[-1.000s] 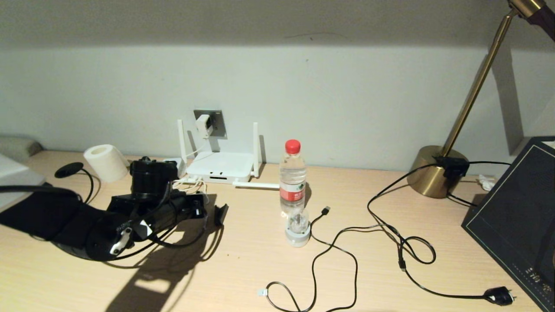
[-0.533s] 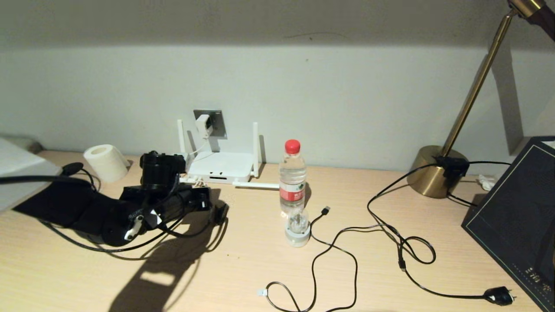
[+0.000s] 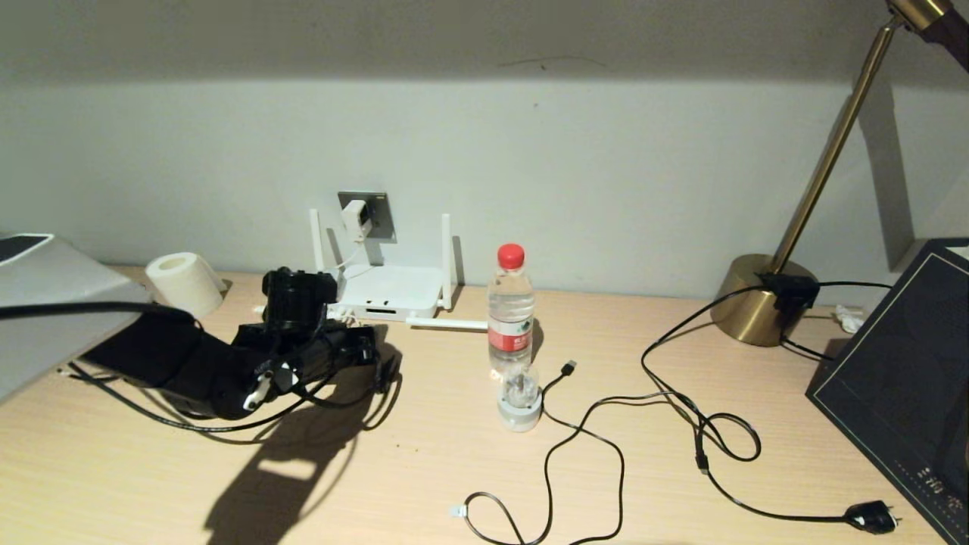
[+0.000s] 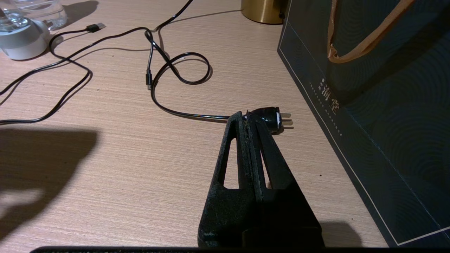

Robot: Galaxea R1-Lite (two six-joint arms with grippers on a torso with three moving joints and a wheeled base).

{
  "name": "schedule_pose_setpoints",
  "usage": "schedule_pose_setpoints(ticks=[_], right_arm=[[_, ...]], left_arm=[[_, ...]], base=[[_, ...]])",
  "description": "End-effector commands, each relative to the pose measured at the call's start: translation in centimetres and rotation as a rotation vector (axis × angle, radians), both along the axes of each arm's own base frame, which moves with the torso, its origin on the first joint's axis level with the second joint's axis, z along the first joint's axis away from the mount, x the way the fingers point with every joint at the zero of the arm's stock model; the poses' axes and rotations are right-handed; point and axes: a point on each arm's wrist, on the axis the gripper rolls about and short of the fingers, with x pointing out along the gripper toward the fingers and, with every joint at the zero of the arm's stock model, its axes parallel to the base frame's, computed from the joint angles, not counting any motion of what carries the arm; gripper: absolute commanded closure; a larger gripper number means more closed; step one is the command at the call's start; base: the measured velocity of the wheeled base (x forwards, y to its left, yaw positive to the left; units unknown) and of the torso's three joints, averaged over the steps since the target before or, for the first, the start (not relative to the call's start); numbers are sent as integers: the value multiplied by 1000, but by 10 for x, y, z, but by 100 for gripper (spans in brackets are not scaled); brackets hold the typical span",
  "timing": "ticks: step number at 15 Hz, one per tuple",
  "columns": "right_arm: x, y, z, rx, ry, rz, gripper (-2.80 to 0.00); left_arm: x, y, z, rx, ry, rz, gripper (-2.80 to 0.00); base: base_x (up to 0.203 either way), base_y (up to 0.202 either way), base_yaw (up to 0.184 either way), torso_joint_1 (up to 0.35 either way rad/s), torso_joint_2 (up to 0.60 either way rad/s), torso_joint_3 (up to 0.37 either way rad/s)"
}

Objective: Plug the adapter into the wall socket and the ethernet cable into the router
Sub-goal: Align cable and router interface

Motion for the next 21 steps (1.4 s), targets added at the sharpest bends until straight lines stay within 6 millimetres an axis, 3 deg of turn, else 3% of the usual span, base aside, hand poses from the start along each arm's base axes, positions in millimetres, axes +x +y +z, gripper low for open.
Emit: schedule_pose_setpoints(ticks=[1, 13, 21], right_arm=[[0, 0, 0, 0, 2, 1, 0], [0, 0, 0, 0, 3, 0, 0], [0, 0, 0, 0, 3, 1, 0]], left_arm=[[9, 3, -7, -1, 3, 15, 0], [30, 3, -17, -14, -65, 27, 0], [28, 7, -17, -9, -63, 32, 0]], base=[[0, 0, 0, 0, 0, 0], [0, 0, 0, 0, 0, 0], [0, 0, 0, 0, 0, 0]])
